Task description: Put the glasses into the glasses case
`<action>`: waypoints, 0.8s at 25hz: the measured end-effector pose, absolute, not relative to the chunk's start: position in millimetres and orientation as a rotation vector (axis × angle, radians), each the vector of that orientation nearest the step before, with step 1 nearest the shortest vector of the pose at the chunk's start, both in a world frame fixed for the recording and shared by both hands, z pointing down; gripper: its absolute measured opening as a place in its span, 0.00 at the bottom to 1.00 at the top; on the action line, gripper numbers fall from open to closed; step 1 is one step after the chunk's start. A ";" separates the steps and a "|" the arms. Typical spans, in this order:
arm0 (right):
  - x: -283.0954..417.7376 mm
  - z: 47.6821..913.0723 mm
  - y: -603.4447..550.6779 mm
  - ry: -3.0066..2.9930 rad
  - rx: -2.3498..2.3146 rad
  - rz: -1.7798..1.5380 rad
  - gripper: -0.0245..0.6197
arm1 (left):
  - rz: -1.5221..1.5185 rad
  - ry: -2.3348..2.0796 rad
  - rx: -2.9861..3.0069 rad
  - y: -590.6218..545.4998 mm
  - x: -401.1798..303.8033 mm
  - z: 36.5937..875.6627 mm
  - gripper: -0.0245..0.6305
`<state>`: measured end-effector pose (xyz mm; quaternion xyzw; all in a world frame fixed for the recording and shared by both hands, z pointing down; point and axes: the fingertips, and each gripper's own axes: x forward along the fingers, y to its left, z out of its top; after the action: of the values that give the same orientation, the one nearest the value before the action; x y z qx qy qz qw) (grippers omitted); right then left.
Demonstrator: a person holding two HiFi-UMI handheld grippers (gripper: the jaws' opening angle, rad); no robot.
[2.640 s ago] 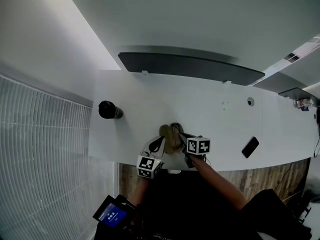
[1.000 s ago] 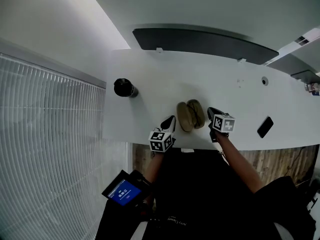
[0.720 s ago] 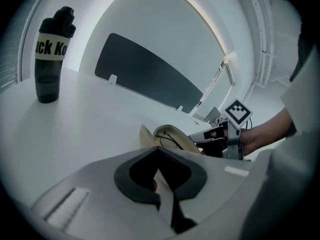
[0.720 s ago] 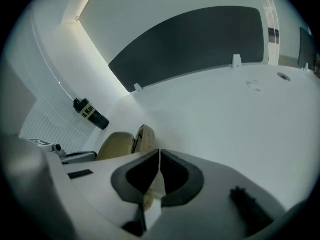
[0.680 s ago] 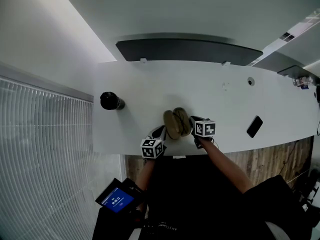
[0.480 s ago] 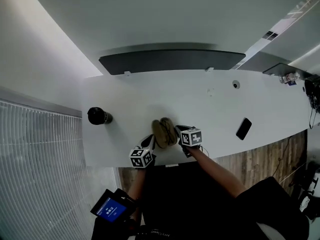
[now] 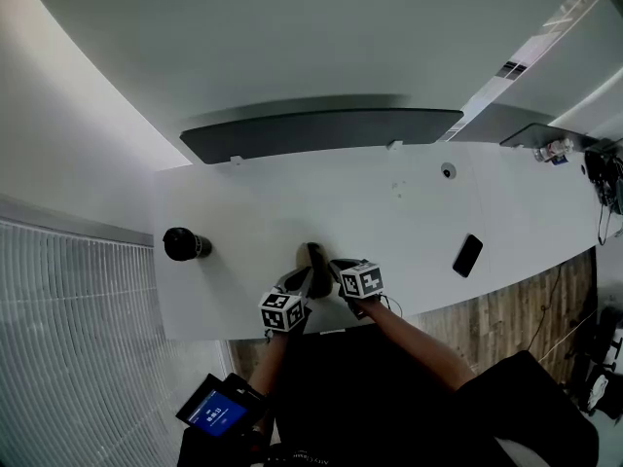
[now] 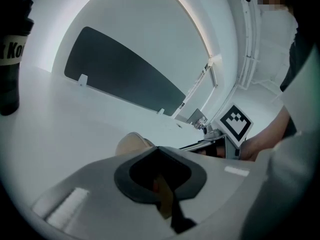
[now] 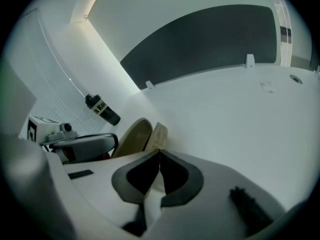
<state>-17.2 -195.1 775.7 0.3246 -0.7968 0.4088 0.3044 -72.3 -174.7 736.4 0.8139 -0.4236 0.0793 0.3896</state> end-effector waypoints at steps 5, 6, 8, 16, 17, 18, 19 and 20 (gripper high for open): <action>-14.2 776.5 -195.3 -2.104 0.862 1.094 0.05 | 0.223 -0.946 2.047 -177.6 -47.6 739.6 0.05; -13.5 777.1 -195.4 -2.100 0.862 1.094 0.05 | 0.229 -0.918 2.037 -178.5 -42.8 740.6 0.05; -11.6 779.9 -194.9 -2.088 0.858 1.097 0.05 | 0.244 -0.869 2.020 -180.4 -34.8 742.9 0.05; 7.1 782.6 -189.2 -2.069 0.846 1.093 0.05 | 0.443 -0.783 2.093 -175.5 -2.1 758.3 0.05; 10.3 782.0 -189.8 -2.071 0.852 1.090 0.05 | 0.447 -0.778 2.099 -175.1 -1.3 759.1 0.05; 13.5 781.6 -190.5 -2.072 0.858 1.092 0.05 | 0.437 -0.771 2.093 -175.3 -1.3 759.3 0.05; 16.4 781.4 -191.5 -2.072 0.864 1.096 0.05 | 0.421 -0.762 2.082 -176.0 -1.4 759.2 0.05; 18.9 781.0 -192.7 -2.071 0.870 1.101 0.05 | 0.409 -0.756 2.073 -176.5 -1.4 759.2 0.05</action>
<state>18.9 -192.7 781.0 0.3303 -0.7858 0.4179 0.3144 -1.4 -176.5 759.2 0.8322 -0.3036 0.1644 0.4339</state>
